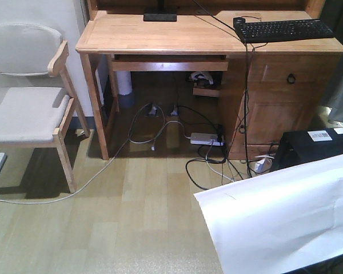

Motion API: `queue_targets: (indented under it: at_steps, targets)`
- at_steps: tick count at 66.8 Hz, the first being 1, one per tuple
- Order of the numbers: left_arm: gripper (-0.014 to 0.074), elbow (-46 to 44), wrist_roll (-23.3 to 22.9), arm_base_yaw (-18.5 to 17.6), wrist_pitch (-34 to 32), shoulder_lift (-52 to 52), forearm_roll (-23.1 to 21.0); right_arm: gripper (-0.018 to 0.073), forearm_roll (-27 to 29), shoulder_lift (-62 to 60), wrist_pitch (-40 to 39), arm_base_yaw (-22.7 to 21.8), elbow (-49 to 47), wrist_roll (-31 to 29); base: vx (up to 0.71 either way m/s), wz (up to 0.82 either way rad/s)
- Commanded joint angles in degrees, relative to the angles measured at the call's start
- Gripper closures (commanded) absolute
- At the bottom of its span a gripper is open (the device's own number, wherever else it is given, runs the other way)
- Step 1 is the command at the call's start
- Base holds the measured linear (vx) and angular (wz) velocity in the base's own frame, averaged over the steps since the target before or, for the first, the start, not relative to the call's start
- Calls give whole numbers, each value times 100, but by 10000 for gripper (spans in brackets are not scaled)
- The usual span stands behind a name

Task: Grab stapler and paper to desk for stapling
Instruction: 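Drive the base away from the shelf toward the wooden desk, then drive up to the desk holding the stapler and paper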

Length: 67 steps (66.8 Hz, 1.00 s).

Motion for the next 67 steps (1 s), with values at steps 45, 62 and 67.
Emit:
queue_targets:
  at_steps: [45, 62, 67]
  targets:
    - [603, -177, -15, -11, -668, 67, -61, 564, 38, 23, -400, 5, -167, -16, 26, 0]
    - [603, -177, -15, -11, -668, 67, -61, 564, 38, 23, -401, 5, -167, -16, 28, -6]
    - [603, -177, -15, -11, -668, 67, -61, 564, 38, 23, -401, 5, -167, -16, 29, -4]
